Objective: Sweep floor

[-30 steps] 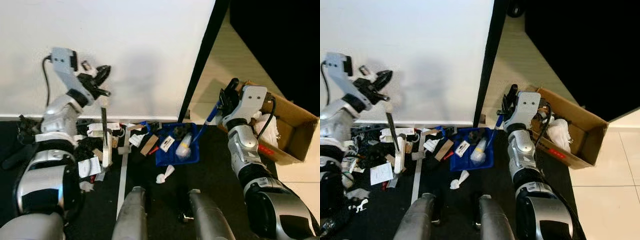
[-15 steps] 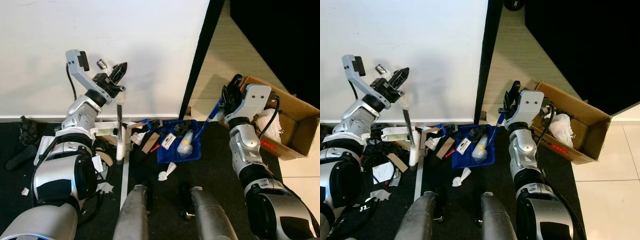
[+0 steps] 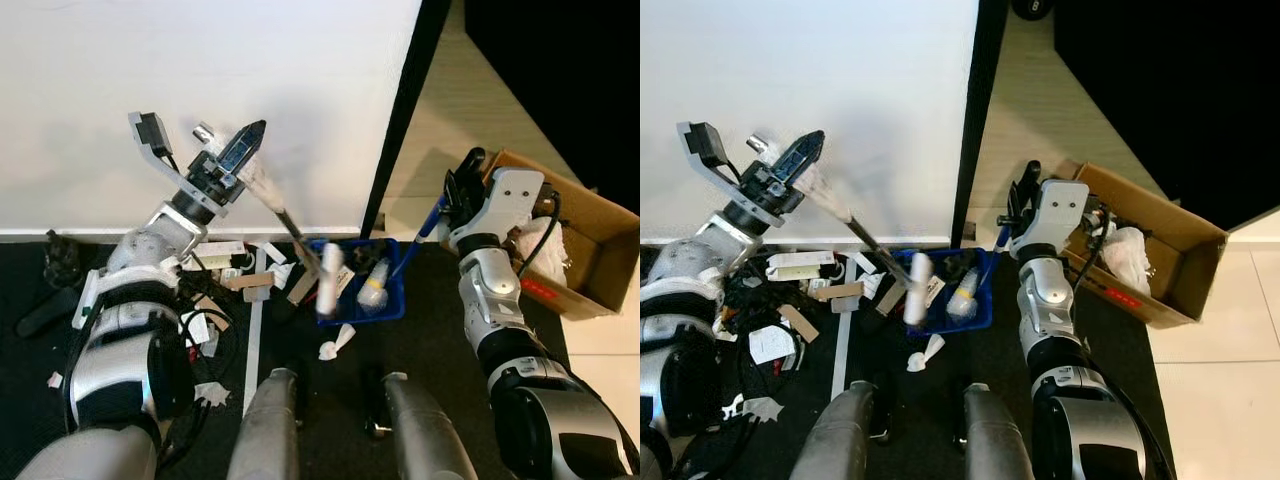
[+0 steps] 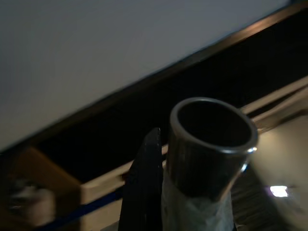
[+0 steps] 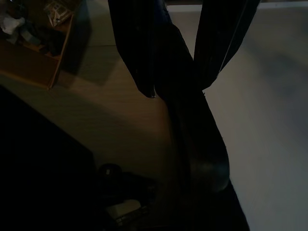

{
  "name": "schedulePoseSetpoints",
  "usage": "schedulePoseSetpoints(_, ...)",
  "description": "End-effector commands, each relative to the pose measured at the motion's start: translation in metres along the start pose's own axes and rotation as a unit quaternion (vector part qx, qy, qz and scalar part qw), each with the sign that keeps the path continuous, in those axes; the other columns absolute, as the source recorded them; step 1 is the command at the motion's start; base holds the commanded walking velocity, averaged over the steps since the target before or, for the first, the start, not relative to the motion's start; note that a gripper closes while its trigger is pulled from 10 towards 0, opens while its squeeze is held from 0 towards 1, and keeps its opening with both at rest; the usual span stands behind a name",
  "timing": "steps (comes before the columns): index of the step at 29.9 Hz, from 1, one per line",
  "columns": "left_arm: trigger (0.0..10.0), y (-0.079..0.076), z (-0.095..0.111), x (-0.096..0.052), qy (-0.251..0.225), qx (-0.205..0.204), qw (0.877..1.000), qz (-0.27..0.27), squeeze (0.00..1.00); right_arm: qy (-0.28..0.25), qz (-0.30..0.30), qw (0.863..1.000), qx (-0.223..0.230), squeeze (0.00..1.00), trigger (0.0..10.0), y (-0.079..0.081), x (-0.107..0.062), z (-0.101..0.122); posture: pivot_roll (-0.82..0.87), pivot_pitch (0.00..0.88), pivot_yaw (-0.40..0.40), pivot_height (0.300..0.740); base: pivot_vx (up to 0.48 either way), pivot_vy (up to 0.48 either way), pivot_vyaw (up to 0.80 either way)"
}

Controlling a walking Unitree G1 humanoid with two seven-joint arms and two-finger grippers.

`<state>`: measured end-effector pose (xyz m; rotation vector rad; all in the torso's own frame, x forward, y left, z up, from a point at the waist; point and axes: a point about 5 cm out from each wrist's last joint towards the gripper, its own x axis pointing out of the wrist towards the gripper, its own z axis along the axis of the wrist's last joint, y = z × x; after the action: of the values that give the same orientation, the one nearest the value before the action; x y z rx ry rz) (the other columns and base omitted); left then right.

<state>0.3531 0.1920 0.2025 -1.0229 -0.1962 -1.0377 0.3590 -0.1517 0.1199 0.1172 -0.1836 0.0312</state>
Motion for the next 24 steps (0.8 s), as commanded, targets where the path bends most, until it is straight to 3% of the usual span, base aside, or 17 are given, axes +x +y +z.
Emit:
schedulePoseSetpoints(1,10.0,-0.01,-0.006,0.005,-0.008,-0.036,0.999,-0.038,0.0,0.177,-0.01,0.983,0.037,0.0,10.0,0.004,-0.044,-0.069,0.0,0.402,0.082,0.74,0.0,0.0,0.0)
schedulePoseSetpoints(5,10.0,-0.027,-0.008,0.007,0.008,-0.03,0.998,-0.059,0.0,0.18,-0.011,0.983,0.038,0.0,10.0,0.004,-0.043,-0.069,0.02,0.383,0.083,0.74,0.0,0.0,0.0)
schedulePoseSetpoints(9,10.0,-0.038,0.012,0.007,0.001,0.024,0.998,-0.052,0.0,0.184,-0.01,0.982,0.04,0.0,10.0,0.006,-0.042,-0.069,0.05,0.357,0.089,0.74,0.0,0.0,0.0)
schedulePoseSetpoints(11,10.0,-0.05,0.03,0.009,-0.007,0.086,0.996,-0.022,0.0,0.188,-0.014,0.981,0.049,0.0,10.0,0.005,-0.042,-0.069,0.07,0.331,0.095,0.74,0.0,0.0,0.0)
schedulePoseSetpoints(12,10.0,-0.05,0.03,0.009,-0.007,0.086,0.996,-0.022,0.0,0.188,-0.014,0.981,0.049,0.0,10.0,0.005,-0.042,-0.069,0.07,0.331,0.095,0.74,0.0,0.0,0.0)
schedulePoseSetpoints(15,10.0,-0.064,0.038,0.009,0.014,0.158,0.986,0.049,0.0,0.187,-0.016,0.979,0.074,0.0,10.0,0.002,-0.042,-0.069,0.11,0.303,0.102,0.74,0.0,0.0,0.0)
schedulePoseSetpoints(22,10.0,-0.089,0.038,0.005,0.025,0.189,0.978,0.084,0.0,0.165,0.008,0.982,0.096,0.0,10.0,0.007,-0.039,-0.065,0.12,0.271,0.112,0.74,0.0,0.0,0.0)
schedulePoseSetpoints(23,10.0,-0.092,0.042,0.001,0.034,0.223,0.967,0.121,0.0,0.161,0.011,0.982,0.097,0.0,10.0,0.008,-0.039,-0.064,0.12,0.26,0.118,0.74,0.0,0.0,0.0)
schedulePoseSetpoints(24,10.0,-0.092,0.042,0.001,0.034,0.223,0.967,0.121,0.0,0.161,0.011,0.982,0.097,0.0,10.0,0.008,-0.039,-0.064,0.12,0.26,0.118,0.74,0.0,0.0,0.0)
